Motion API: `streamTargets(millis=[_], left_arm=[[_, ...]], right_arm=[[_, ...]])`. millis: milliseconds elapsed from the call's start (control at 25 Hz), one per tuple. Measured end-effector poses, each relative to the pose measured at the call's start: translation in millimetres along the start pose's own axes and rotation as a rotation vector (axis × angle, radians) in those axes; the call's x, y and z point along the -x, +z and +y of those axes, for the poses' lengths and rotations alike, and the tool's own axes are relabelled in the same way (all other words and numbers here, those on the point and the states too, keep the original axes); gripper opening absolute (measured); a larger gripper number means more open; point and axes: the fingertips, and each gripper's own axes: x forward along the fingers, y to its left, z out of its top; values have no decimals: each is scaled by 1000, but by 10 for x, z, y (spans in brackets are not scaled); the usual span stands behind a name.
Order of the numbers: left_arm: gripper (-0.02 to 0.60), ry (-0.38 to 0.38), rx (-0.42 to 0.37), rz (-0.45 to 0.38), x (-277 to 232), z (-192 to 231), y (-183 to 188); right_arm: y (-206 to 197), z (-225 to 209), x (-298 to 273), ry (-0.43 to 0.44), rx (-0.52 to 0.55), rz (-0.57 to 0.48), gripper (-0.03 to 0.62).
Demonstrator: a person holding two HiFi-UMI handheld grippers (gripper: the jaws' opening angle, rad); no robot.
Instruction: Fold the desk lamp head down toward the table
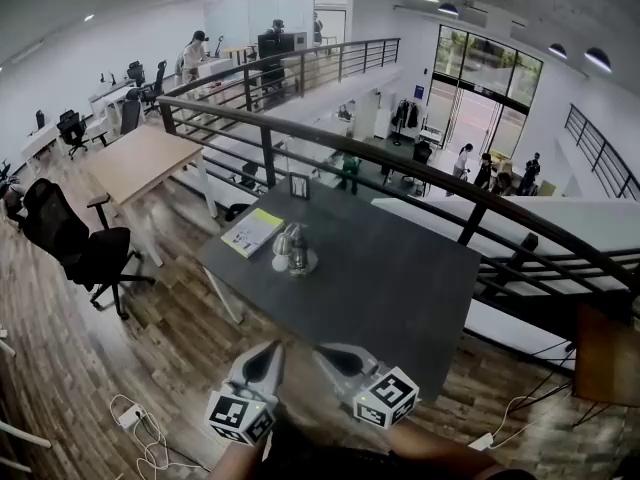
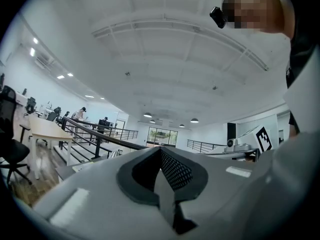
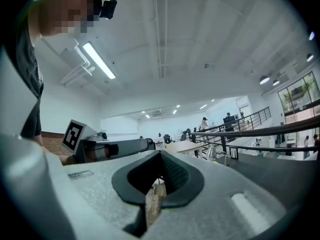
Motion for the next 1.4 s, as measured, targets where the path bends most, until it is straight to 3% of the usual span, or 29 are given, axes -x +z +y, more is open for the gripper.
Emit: streamTargets(millis=[320, 840, 1400], left_arm=[[2, -85, 19, 14, -590, 838, 136], [2, -230, 29, 58, -1139, 2027, 351], [2, -252, 34, 86, -1621, 2446, 300]], right_arm=[[65, -447, -932, -54, -8, 8, 3], [184, -961, -2196, -188, -18, -9, 3], [112, -1645, -2582, -270, -27, 22, 15]])
